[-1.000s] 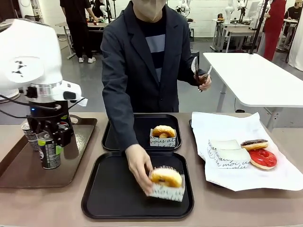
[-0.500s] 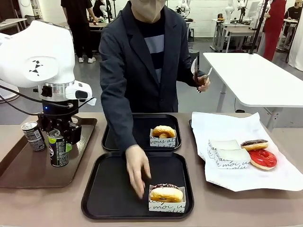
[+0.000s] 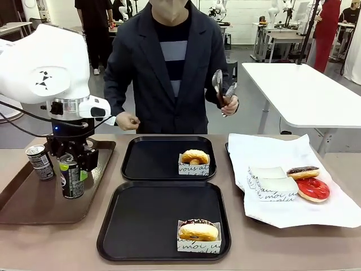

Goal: Set up donuts and drinks on trays.
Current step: Pick up one Pepsi coke and place it on the Flat Tray, then pick up one Pepsi coke from the Handle tray and place it on the Flat Tray without a Pepsi coke.

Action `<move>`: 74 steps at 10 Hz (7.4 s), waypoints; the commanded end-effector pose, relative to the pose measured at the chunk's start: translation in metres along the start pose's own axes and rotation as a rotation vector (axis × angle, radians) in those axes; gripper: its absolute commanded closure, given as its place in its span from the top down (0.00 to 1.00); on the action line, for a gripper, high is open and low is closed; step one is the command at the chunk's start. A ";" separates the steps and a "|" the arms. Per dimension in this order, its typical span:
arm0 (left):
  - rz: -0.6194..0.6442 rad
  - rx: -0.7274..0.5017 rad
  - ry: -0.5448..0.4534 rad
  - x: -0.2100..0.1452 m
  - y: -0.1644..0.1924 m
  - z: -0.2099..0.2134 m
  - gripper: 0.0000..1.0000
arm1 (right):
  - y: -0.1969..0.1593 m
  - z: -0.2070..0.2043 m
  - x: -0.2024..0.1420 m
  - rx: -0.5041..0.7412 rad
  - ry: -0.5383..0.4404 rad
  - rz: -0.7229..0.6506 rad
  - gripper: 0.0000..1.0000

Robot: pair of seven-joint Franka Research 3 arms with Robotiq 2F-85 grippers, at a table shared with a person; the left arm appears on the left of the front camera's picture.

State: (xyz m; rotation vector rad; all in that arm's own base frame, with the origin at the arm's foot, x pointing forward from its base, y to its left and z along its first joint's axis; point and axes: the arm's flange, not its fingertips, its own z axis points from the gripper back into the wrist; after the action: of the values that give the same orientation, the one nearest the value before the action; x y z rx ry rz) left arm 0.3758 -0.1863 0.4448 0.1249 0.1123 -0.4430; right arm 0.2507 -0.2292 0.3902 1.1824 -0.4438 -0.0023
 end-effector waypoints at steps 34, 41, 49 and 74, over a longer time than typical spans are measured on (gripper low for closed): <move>0.075 -0.099 -0.279 0.166 -0.081 0.021 1.00 | -0.001 0.001 0.001 0.015 -0.013 0.019 1.00; 0.278 -0.096 -0.304 0.089 0.021 0.051 1.00 | -0.001 0.001 0.001 0.015 -0.013 0.019 1.00; 0.606 -0.234 -0.269 0.023 0.172 0.009 1.00 | -0.001 0.001 0.001 0.015 -0.013 0.019 1.00; 0.501 -0.040 -0.177 0.035 0.244 -0.057 1.00 | -0.001 0.001 0.001 0.015 -0.013 0.019 1.00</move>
State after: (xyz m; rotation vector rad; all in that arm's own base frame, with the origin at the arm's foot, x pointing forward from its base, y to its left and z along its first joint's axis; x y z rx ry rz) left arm 0.5045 0.0235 0.4104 0.0699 -0.0936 0.0692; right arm 0.2501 -0.2299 0.3903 1.1810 -0.4452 -0.0037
